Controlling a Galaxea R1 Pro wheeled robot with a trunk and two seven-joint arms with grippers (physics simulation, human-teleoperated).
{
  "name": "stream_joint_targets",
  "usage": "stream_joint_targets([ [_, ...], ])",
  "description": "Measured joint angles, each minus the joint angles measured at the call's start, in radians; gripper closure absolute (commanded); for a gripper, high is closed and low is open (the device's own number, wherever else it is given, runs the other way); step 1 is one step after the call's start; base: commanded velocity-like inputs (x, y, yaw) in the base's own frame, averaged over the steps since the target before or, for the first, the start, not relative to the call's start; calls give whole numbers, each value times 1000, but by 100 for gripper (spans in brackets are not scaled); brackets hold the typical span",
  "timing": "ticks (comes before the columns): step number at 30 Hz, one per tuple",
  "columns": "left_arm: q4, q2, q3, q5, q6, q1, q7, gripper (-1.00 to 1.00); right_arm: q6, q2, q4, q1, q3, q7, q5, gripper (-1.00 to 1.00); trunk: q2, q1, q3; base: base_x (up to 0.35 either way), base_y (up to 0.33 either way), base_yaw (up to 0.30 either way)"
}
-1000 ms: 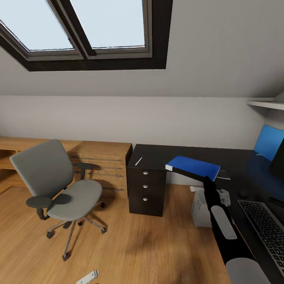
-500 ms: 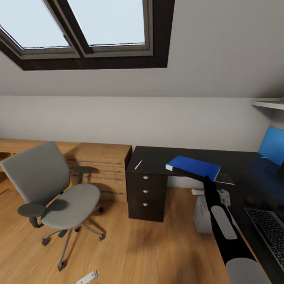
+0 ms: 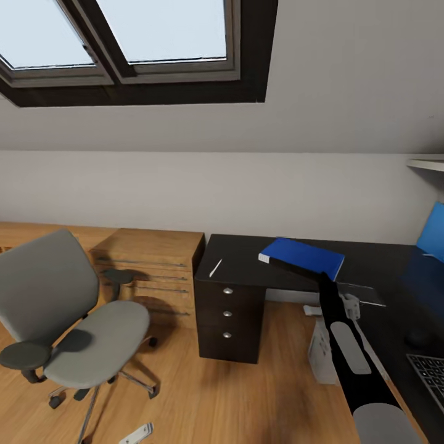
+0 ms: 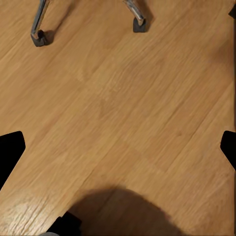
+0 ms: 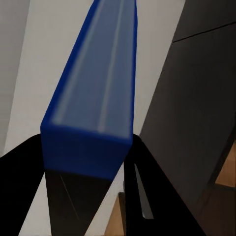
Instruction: In the bedroom, organize the workspace by keeping the computer under the desk, ensuring the monitor is on the desk, placing the keyboard on the desk next to the monitor, placing the mouse on the desk next to the keyboard, moving the folder from the swivel chair onto the desk next to the mouse, stacking the notebook on top of the folder with the pen on top of the notebook, and positioning the swivel chair next to the desk.
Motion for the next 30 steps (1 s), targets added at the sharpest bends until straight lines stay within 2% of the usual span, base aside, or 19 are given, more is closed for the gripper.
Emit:
stream_joint_targets([
  [11,0,0,0,0,0,0,0,-100,-1,1,1,0,-22,10,-1,100,0,0,0,328,0,-213],
  [16,0,0,0,0,1,0,0,-100,-15,1,2,0,-47,10,-2,100,0,0,0,282,0,-245],
  [24,0,0,0,1,1,0,0,-100,-52,1,6,0,-69,10,-1,100,0,1,0,69,0,-222],
  [30,0,0,0,1,1,0,0,-100,-110,0,34,0,-72,9,-3,100,0,1,0,7,0,-193],
])
